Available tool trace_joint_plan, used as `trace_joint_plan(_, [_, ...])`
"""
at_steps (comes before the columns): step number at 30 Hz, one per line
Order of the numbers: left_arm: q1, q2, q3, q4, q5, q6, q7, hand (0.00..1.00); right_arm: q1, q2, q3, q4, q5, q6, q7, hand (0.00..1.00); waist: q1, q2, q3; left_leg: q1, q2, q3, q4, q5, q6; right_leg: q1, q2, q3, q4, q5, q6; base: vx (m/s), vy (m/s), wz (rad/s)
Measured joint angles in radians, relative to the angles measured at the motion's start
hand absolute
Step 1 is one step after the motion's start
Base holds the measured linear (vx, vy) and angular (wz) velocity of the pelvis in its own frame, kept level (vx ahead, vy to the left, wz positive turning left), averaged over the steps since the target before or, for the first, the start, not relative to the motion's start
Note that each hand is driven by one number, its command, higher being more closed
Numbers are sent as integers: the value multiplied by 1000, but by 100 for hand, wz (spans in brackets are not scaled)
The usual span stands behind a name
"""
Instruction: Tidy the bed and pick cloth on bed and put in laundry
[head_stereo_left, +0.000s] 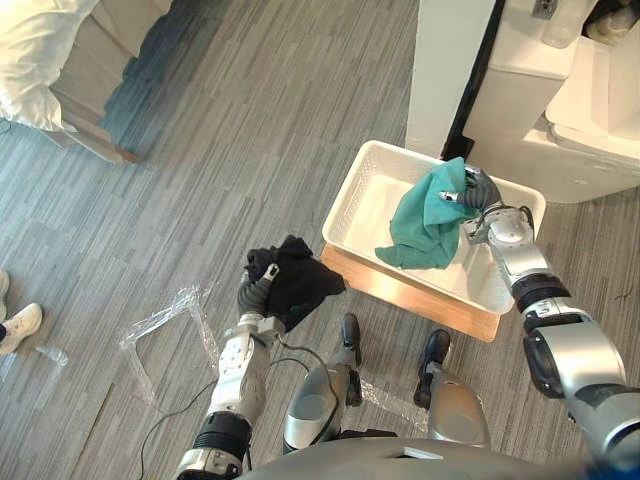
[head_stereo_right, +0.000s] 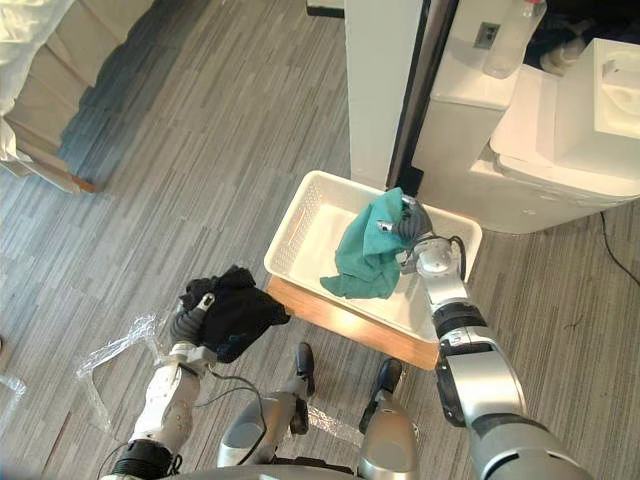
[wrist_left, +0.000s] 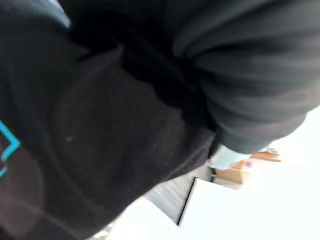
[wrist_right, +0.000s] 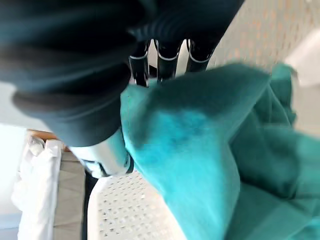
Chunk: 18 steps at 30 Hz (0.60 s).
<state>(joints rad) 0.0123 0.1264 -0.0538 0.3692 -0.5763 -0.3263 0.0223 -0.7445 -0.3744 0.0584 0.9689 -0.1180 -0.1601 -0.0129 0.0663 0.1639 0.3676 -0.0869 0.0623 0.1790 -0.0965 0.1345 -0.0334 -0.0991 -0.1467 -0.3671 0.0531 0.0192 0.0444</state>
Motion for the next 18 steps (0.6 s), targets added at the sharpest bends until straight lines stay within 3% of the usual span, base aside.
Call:
trace_joint_plan(5, [0, 1, 60, -130, 121, -3, 50, 100, 17, -1, -8, -2, -58, -9, -16, 0, -1, -4, 0, 43, 8, 12, 0, -6, -4, 39, 11, 15, -8, 0, -1, 10, -12, -6])
trace_joint_plan(8, [2, 18, 123, -220, 197, -3, 75, 100, 97, 0, -5, -49, -64, -11, 4, 0, 1, -28, -17, 79, 18, 30, -1, -28, -12, 83, 28, 30, -45, 2, -3, 27, -22, -15])
trace_joint_plan(10, [-1, 83, 167, -289, 228, -2, 91, 100, 174, 1, -3, -91, -64, -7, 5, 0, -4, -60, -35, 91, 28, 39, -2, -37, -16, 108, 43, 37, -82, 13, -5, 43, -40, -16])
trace_joint_plan(13, [-2, 147, 230, -348, 252, 4, 93, 100, 330, 0, -12, -192, -64, 41, -5, 0, -19, -105, -84, 124, 39, 78, -5, -52, -20, 139, 57, 58, -117, 25, -8, 92, -42, -32])
trace_joint_plan(18, [-24, 165, 233, -423, 254, 23, 90, 100, 566, 1, -109, -343, -64, 144, -8, 0, -67, -134, -162, 166, 42, 144, -1, -69, -34, 162, 63, 107, -133, 26, -8, 121, -6, -27])
